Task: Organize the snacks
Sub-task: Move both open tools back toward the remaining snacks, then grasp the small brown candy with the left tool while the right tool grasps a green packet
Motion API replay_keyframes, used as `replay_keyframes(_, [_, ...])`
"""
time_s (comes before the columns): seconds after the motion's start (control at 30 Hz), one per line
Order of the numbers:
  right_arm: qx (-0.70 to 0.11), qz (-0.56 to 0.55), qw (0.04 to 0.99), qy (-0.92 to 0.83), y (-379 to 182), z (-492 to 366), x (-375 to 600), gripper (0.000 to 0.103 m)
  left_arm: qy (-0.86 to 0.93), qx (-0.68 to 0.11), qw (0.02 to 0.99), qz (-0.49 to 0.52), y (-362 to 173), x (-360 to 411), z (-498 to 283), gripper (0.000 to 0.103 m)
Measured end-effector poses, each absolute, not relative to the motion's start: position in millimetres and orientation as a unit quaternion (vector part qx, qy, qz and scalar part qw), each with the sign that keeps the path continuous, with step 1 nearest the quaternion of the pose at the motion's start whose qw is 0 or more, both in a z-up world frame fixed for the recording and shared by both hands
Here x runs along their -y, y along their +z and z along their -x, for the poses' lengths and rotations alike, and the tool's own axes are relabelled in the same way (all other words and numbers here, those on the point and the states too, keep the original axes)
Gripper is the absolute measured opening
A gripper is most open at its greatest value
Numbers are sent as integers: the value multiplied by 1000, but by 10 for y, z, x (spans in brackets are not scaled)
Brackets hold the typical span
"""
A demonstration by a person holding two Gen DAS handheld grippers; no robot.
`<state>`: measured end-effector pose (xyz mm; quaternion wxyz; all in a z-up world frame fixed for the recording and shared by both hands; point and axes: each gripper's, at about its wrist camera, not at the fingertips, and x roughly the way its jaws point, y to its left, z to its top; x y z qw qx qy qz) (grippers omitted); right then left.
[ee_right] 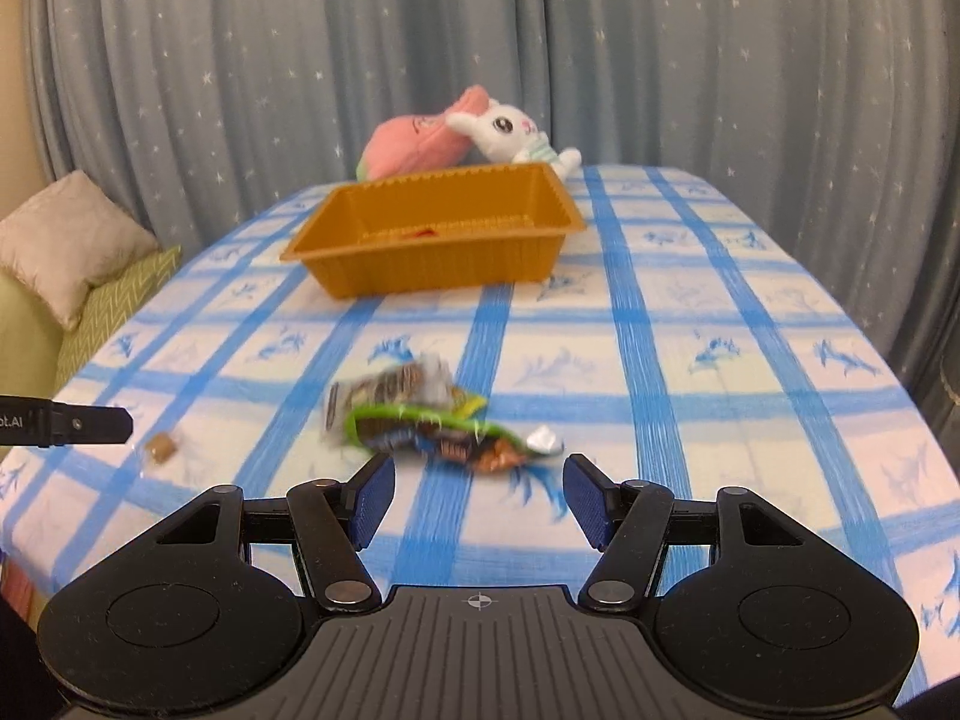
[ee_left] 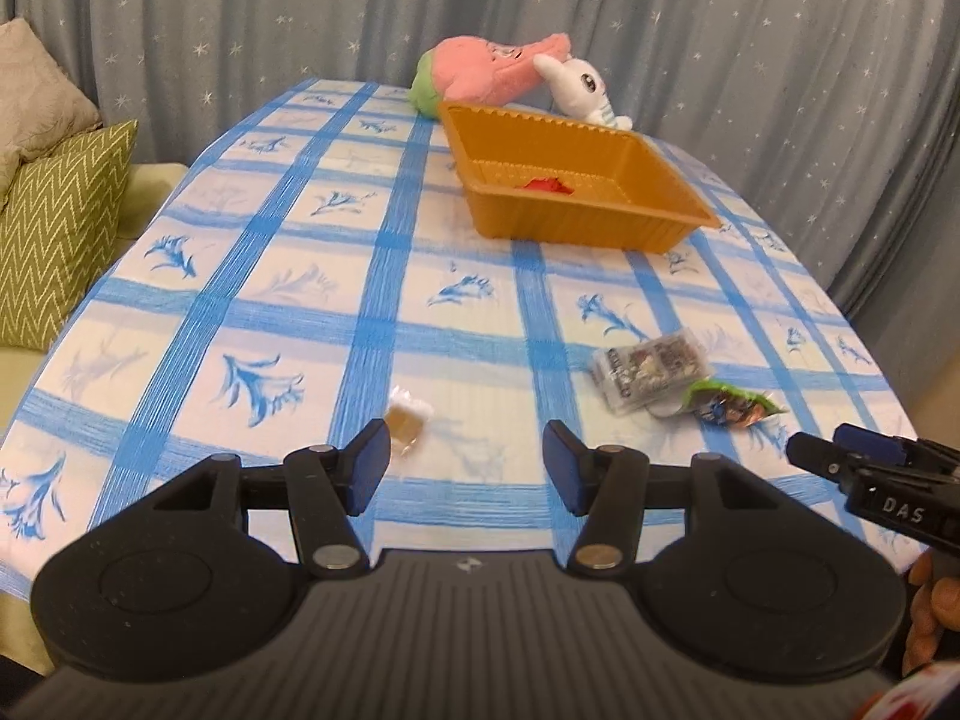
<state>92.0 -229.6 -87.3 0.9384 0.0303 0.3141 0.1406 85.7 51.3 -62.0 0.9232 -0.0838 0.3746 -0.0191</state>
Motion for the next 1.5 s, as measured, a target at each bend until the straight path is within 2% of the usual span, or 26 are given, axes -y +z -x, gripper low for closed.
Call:
replay_keyframes(0.17, [-314,-40,939,136,-887,-958,2336,62,-15,-384,921,65,-675,-580,-996,52])
replay_keyframes(0.37, [-325,-45,935,138,-955,-1004,2352,62,-38,-414,909,13,-796,-635,-1261,46])
replay_keyframes(0.43, [-329,-47,933,140,-985,-1015,2353,62,-51,-426,903,3,-856,-660,-1337,38])
replay_keyframes(0.77, [-333,-51,931,139,-1031,-1051,2362,62,-81,-444,891,-42,-1005,-653,-1471,31])
replay_keyframes(0.9, [-334,-49,931,141,-1042,-1055,2349,62,-85,-448,889,-47,-1041,-635,-1497,19])
replay_keyframes(1.13, [-325,-24,934,149,-1010,-1086,2327,62,-93,-431,896,-47,-963,-514,-1477,18])
replay_keyframes(1.5, [-317,123,913,226,-1032,-1354,2143,62,-132,-409,903,-22,-871,-276,-1621,18])
